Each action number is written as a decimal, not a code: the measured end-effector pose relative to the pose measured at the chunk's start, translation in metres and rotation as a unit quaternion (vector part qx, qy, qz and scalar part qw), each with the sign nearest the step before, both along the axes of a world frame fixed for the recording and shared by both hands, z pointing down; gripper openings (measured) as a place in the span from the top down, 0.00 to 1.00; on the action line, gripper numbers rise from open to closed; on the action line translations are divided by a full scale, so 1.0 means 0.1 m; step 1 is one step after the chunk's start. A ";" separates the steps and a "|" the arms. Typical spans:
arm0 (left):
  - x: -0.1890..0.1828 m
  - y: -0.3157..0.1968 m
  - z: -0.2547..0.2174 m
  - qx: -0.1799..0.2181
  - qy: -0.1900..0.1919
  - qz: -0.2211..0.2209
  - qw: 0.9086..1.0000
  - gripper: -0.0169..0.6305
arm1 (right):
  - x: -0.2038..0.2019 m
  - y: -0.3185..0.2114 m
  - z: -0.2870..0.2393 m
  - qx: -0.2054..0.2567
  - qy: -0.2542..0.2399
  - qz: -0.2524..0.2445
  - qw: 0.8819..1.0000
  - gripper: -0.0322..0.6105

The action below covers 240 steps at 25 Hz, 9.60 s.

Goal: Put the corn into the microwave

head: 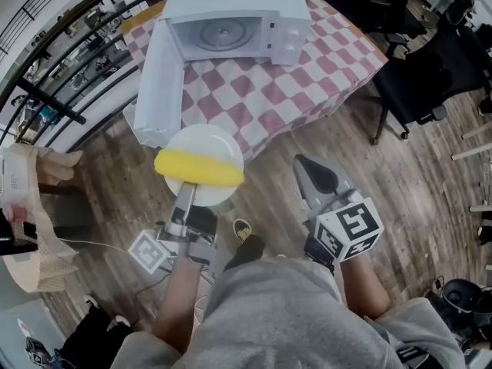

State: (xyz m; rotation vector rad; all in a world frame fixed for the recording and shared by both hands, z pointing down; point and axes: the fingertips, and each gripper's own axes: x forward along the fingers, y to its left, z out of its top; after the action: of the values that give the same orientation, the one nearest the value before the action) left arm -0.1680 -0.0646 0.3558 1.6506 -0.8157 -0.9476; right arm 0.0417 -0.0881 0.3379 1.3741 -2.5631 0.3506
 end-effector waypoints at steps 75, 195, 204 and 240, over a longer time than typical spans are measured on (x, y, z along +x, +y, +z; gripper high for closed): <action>0.76 -1.96 0.31 -0.068 -0.011 0.026 0.997 0.93 | 0.06 -2.06 0.06 0.007 -0.023 0.002 1.000 0.95; 0.54 -4.49 1.87 -0.046 -0.564 0.014 0.825 0.60 | -0.37 -3.44 0.99 -0.077 0.021 -0.058 0.995 0.95; 0.47 -4.70 1.94 -0.120 -0.566 0.016 0.815 0.62 | -0.26 -3.41 1.00 -0.079 0.019 -0.051 0.995 0.95; 0.81 -2.83 0.49 0.020 -0.669 -0.035 0.743 0.96 | 0.78 -2.66 0.37 0.002 0.021 0.007 1.000 0.95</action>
State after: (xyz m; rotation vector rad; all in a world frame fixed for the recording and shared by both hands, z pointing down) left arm -0.0869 -0.3474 0.4047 2.2446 -1.7737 0.4131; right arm 0.1198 -0.3543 0.3745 1.3859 -2.5228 0.3159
